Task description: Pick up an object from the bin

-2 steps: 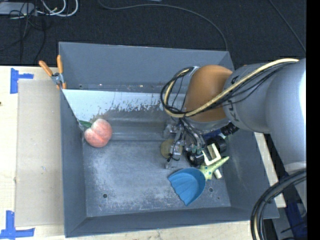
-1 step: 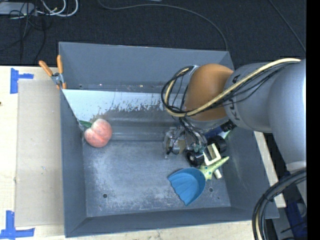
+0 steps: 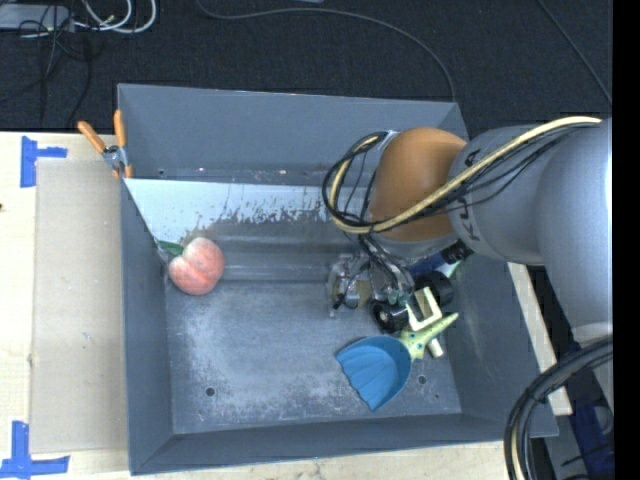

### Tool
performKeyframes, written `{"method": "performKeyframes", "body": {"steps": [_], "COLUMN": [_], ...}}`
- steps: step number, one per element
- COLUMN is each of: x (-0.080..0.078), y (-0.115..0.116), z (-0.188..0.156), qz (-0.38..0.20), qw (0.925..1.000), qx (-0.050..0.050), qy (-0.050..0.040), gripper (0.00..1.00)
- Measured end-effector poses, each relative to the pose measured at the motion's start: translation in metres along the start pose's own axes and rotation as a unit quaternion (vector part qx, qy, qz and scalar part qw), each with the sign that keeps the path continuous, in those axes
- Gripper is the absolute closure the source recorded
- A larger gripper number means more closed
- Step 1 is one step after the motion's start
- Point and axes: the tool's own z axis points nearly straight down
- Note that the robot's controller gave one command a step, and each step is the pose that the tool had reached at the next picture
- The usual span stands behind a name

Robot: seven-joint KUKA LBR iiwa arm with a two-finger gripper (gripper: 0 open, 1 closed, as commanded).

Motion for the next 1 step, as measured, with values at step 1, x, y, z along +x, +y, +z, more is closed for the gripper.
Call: {"method": "performKeyframes", "body": {"steps": [1], "x": [0.0009], "y": [0.0], "z": [-0.0027], "qz": [0.0], "qw": [1.0], "qx": [0.0], "qy": [0.0015], "gripper": [1.0]}}
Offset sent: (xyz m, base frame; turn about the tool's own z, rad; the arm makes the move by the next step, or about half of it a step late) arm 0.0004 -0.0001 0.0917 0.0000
